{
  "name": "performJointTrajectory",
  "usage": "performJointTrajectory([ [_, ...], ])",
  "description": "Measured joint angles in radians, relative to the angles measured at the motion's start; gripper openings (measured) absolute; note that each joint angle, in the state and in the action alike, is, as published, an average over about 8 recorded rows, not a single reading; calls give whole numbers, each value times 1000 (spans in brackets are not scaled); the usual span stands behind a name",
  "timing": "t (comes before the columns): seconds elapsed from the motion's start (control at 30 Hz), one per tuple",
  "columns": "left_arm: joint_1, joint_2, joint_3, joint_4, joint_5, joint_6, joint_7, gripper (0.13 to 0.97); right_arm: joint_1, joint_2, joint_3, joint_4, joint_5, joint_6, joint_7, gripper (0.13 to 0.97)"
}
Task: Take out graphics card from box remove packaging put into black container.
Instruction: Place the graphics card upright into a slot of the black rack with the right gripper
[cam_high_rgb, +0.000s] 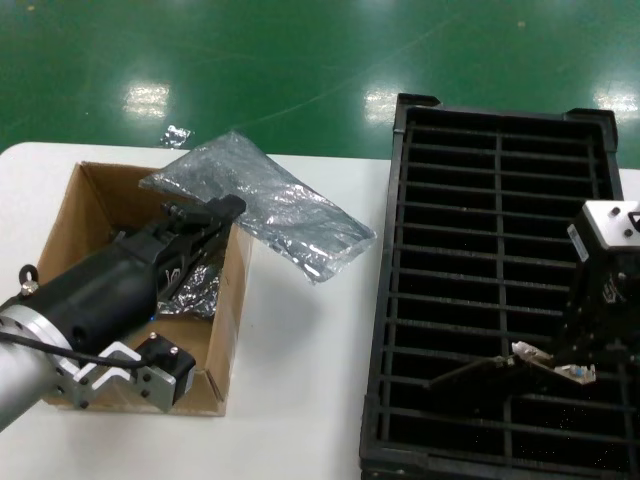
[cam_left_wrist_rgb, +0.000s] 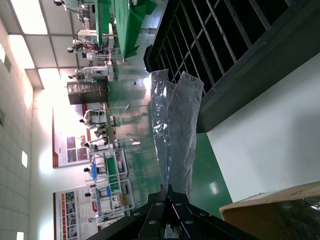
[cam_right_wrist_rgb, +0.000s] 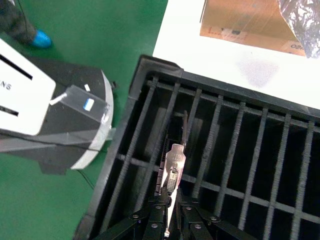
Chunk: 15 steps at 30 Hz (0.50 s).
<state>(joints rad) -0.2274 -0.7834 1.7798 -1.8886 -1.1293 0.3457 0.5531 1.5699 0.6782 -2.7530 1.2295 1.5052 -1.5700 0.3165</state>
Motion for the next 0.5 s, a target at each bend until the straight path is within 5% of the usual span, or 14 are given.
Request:
performJointTrajectory([
  [0.5,0,0,0,0,0,0,0,139,-3,-33,0,47,-70,0,-24,131],
])
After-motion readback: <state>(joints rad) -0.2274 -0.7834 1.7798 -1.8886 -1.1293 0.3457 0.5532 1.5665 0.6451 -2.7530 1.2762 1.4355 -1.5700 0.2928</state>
